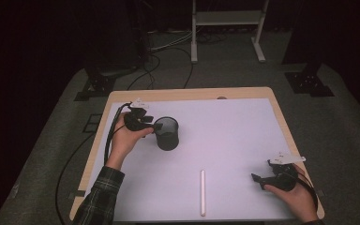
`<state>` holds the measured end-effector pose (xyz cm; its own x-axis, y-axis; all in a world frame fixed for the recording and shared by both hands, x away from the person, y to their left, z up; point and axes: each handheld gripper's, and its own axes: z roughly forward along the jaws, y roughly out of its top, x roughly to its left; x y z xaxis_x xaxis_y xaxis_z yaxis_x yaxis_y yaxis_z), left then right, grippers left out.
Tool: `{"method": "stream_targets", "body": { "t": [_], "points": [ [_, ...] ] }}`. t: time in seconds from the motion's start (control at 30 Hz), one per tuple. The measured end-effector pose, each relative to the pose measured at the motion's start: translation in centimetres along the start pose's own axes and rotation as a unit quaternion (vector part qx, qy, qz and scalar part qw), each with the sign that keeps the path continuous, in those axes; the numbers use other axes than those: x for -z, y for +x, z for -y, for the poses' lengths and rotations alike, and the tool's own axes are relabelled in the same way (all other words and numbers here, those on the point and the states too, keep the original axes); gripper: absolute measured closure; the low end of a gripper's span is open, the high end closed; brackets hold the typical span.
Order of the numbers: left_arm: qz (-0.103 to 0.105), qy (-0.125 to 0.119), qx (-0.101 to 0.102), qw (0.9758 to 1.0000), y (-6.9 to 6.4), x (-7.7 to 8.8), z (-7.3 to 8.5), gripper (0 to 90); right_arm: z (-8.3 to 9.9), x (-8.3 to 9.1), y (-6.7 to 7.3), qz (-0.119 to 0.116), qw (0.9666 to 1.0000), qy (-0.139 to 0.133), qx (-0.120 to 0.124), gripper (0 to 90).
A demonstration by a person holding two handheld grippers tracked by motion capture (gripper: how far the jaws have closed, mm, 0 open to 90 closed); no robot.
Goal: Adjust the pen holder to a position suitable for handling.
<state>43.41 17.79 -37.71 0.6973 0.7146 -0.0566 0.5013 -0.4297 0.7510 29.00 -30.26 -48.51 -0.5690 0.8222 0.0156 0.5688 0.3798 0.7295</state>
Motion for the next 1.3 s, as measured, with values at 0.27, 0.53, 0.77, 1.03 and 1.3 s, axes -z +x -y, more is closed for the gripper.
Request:
{"method": "stream_targets", "body": {
  "t": [0.27,0.53,0.77,1.03,1.3],
  "points": [
    [-0.008,0.022,0.006,0.9997,0.5,-1.7,-0.4,53.3,0.0,0.0,0.0,0.000,1.0000,0.000,0.000,9.4],
    [-0.004,0.044,0.011,0.9990,0.8,-2.8,-0.2,63.8,0.0,0.0,0.0,0.000,1.0000,0.000,0.000,9.4],
    [-0.003,0.053,0.013,0.9985,1.1,-3.3,0.0,71.2,0.0,0.0,0.0,0.000,1.0000,0.000,-0.001,9.5],
    [-0.008,0.061,0.009,0.9981,1.0,-3.4,-0.2,76.8,0.0,0.0,0.0,0.000,1.0000,0.000,0.000,9.5],
    [-0.005,0.068,0.005,0.9977,0.6,-3.5,-0.6,80.8,0.0,0.0,0.0,0.000,1.0000,-0.001,0.000,9.5]
  ]
}}
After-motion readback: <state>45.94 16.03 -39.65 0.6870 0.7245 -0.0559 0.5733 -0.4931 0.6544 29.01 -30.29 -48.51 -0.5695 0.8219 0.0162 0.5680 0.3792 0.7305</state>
